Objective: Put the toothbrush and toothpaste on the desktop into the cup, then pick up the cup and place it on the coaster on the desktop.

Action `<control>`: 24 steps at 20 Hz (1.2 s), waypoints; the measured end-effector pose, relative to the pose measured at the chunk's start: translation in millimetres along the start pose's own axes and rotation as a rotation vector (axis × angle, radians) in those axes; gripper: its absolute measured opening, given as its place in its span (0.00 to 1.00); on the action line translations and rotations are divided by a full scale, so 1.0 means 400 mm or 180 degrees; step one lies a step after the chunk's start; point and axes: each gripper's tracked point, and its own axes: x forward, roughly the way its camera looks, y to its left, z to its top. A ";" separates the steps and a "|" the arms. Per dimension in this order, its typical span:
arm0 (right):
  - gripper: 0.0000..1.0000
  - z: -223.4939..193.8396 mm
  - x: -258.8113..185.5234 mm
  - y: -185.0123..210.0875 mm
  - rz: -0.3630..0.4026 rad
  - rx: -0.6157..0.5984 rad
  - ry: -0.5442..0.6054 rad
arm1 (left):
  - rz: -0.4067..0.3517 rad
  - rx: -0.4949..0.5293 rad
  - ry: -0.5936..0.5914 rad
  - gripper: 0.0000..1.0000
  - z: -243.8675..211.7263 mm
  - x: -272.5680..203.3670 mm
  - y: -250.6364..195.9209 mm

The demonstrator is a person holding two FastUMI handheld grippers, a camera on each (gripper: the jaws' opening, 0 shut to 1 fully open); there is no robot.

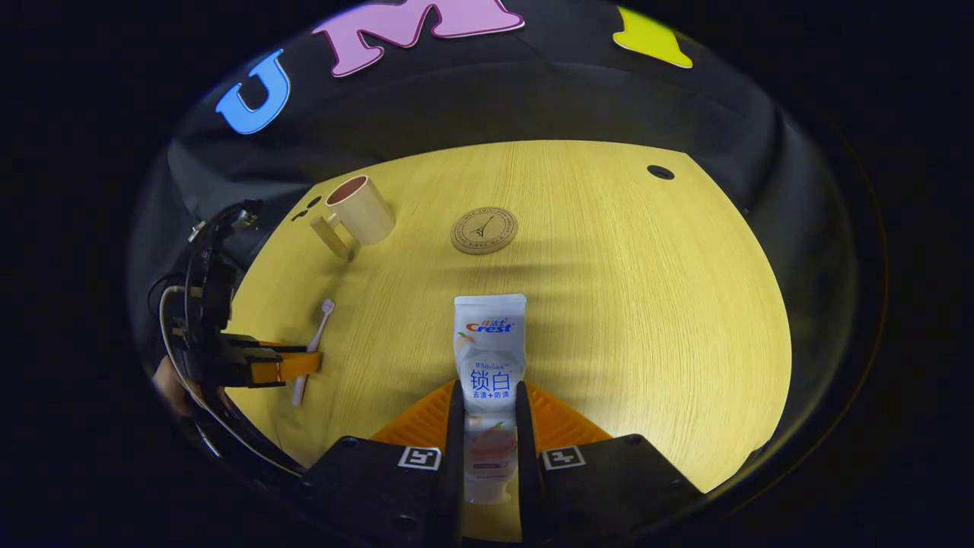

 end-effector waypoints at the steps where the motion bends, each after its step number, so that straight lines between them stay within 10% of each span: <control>1: 0.33 0.006 -0.002 0.003 0.0002 0.0002 -0.0025 | 0.0015 0.0013 0.0010 0.19 0.000 0.008 -0.001; 24: 0.33 0.544 0.022 0.281 0.0408 -0.0129 -0.1358 | -0.0288 -0.0600 -0.1141 0.06 0.052 -0.180 0.048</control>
